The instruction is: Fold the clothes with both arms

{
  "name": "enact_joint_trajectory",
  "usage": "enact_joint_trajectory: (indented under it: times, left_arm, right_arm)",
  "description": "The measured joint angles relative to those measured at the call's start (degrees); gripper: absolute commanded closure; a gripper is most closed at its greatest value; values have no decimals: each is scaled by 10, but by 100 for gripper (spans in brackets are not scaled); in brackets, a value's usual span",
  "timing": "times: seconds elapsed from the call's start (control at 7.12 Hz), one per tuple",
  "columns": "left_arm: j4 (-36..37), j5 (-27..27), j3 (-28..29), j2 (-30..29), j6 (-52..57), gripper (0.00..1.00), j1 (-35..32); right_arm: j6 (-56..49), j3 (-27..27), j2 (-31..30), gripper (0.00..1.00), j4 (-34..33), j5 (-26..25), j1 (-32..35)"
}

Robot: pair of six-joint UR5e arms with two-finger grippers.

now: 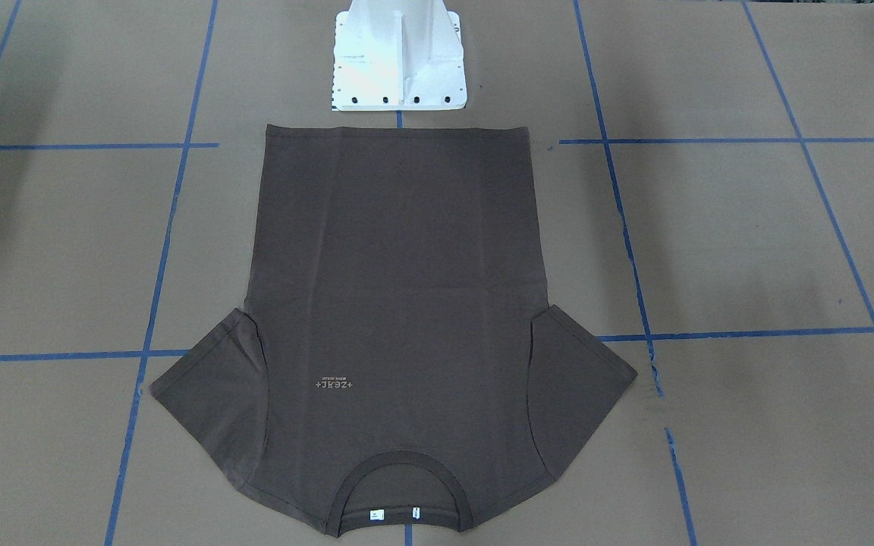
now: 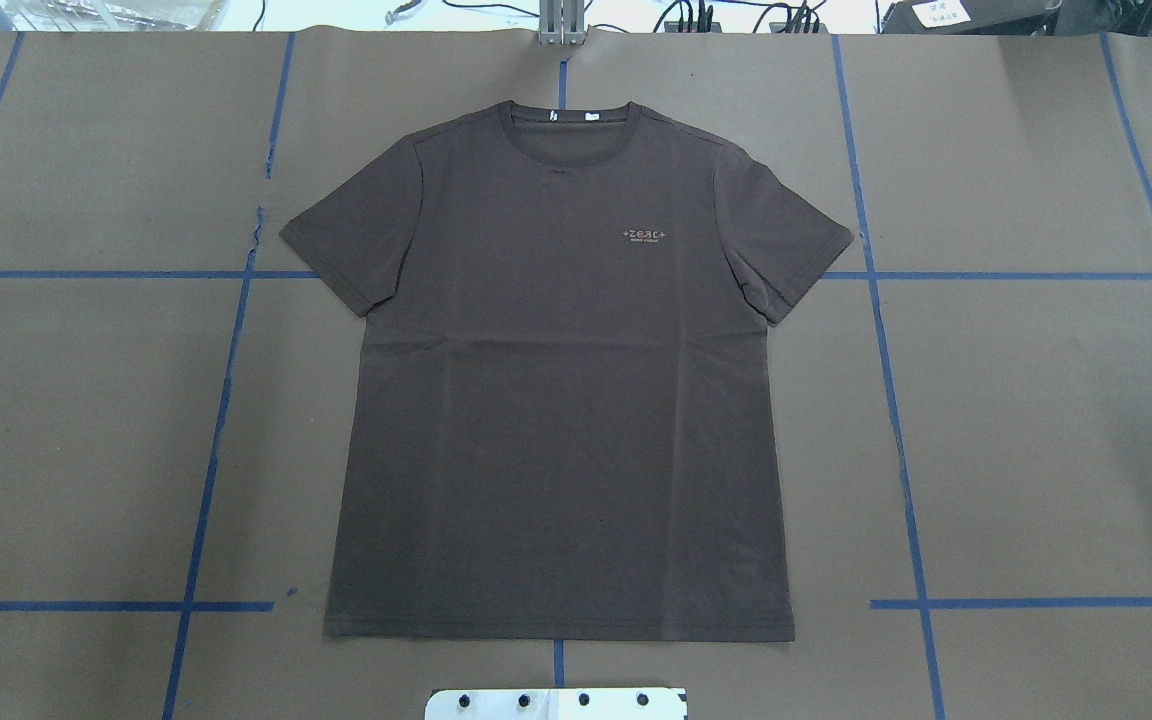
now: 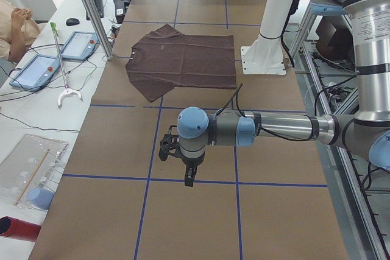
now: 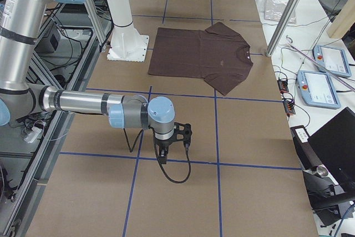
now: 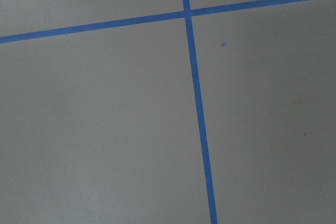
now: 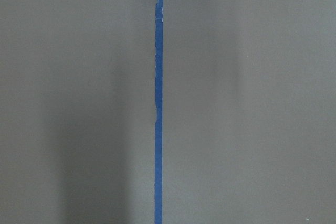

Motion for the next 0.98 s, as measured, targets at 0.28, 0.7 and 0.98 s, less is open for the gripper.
enact_joint_trajectory:
  times: [0.28,0.7,0.98]
  left_arm:
    - [0,0,-15,-2,0,0,1]
    - [-78,2,-33,-3,3,0,2]
    - [-225,2,-16,-26,0,0,2]
  right_arm:
    - [2,0,2,0,3,0,-1]
    - [8,1,40,0,28,-3,-1]
    - [11,-8,95,0,65,-6,-1]
